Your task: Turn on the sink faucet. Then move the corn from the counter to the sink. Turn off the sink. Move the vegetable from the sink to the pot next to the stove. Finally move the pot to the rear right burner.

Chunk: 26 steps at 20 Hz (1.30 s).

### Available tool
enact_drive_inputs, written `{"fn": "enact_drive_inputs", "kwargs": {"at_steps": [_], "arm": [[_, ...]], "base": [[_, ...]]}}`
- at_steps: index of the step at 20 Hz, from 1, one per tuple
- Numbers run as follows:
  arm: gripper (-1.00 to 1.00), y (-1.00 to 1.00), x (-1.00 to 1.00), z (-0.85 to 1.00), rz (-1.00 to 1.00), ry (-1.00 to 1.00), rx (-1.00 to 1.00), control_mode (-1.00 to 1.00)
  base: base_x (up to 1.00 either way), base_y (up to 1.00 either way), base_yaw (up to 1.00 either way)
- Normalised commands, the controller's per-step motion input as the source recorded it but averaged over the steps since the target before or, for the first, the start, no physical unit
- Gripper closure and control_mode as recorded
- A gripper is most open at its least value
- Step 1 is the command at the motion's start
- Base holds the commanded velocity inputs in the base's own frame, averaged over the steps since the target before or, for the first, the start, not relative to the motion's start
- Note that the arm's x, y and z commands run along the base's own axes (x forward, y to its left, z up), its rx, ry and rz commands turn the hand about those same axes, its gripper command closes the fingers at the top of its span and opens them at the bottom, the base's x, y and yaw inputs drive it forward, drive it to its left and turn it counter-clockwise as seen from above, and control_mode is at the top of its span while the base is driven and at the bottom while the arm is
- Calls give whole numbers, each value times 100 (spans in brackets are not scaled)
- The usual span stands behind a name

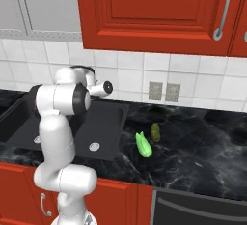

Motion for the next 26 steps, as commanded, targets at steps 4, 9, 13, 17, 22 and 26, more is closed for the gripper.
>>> {"fn": "enact_drive_inputs", "kwargs": {"at_steps": [4, 9, 13, 17, 22, 26], "arm": [[-100, 14, 25, -7, 1, 0, 0, -100], [-100, 9, 26, -10, 1, 0, 1, -100], [-100, 0, 20, -14, 1, 0, 1, -100], [-100, 1, 15, -10, 1, 0, 0, -100], [-100, 7, 15, -10, 2, 2, 0, -100], [-100, 10, 19, -7, 1, 5, 0, -100]], "base": [[0, 0, 0], [0, 0, 0], [0, 0, 0], [0, 0, 0], [0, 0, 0], [0, 0, 0]]}}
